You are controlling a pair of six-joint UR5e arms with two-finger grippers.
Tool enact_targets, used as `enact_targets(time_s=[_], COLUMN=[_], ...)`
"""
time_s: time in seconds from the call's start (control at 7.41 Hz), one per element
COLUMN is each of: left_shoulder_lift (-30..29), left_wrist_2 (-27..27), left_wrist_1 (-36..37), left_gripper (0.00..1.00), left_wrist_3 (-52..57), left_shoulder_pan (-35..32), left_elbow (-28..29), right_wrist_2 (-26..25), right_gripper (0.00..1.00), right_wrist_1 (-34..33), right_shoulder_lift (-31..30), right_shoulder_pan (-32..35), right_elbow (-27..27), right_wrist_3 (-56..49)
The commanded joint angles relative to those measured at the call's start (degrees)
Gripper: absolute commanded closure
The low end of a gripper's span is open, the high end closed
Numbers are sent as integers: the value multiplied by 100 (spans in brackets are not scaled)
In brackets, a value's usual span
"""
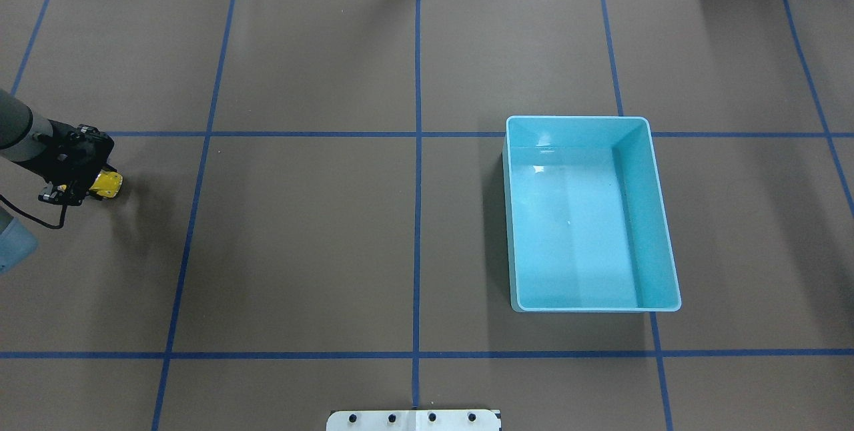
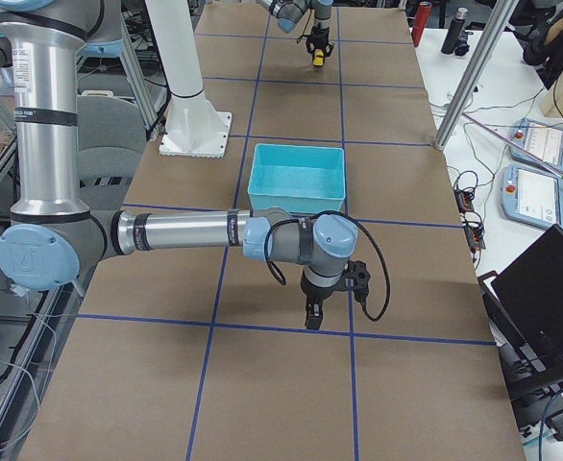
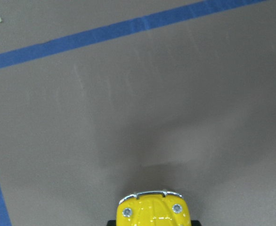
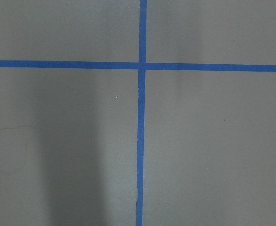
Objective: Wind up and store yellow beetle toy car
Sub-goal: 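Continue pulling the car back with the left gripper to wind it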
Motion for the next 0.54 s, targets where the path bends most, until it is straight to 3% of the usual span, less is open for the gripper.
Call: enact_targets(time_s=[0.0, 0.27, 0.4], left_shoulder_lift=[35, 70, 70], left_wrist_2=[-11, -11, -11], left_wrist_1=[-59, -77, -77], left_gripper=[100, 100, 4], left_wrist_3=[27, 63, 71], left_shoulder_pan=[-11, -63, -98], left_elbow=[12, 12, 12], right_wrist_2=[-16, -25, -33], right_gripper=[0, 0, 0], right_wrist_1=[0, 0, 0], right_shoulder_lift=[0, 0, 0], right_shoulder_pan=[1, 1, 1], right_elbow=[0, 0, 0], right_wrist_3=[0, 0, 0])
